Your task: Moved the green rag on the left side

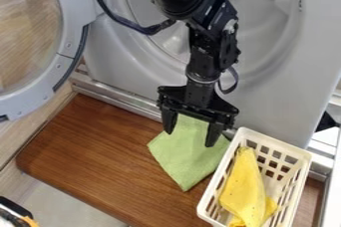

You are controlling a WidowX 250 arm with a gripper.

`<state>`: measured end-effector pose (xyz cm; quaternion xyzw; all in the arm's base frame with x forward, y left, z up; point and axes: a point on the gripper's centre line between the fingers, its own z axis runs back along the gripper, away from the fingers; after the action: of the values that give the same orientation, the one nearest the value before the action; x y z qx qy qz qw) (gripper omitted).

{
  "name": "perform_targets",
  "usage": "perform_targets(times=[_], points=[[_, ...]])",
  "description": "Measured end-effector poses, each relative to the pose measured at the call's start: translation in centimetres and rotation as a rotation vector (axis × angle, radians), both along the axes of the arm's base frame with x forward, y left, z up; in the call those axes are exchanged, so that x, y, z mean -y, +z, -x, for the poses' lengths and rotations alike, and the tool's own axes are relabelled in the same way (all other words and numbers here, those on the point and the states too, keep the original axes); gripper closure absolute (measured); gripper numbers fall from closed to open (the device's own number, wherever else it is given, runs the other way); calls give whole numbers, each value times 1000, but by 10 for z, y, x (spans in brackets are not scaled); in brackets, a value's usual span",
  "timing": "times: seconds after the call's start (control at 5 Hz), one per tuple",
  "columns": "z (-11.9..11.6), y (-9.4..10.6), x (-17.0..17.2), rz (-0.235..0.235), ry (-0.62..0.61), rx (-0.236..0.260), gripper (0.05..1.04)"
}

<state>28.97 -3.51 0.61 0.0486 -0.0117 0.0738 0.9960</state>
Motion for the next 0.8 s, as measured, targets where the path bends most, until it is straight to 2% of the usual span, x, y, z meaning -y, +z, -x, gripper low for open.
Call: perform_targets(times=[0.2, 0.4, 0.6, 0.8], points=[[5, -9, -1, -5, 1, -32, 82], [3, -29, -17, -29, -8, -78, 82], [-6, -40, -30, -56, -42, -89, 82], [-14, -43, -38, -68, -81, -28, 82]])
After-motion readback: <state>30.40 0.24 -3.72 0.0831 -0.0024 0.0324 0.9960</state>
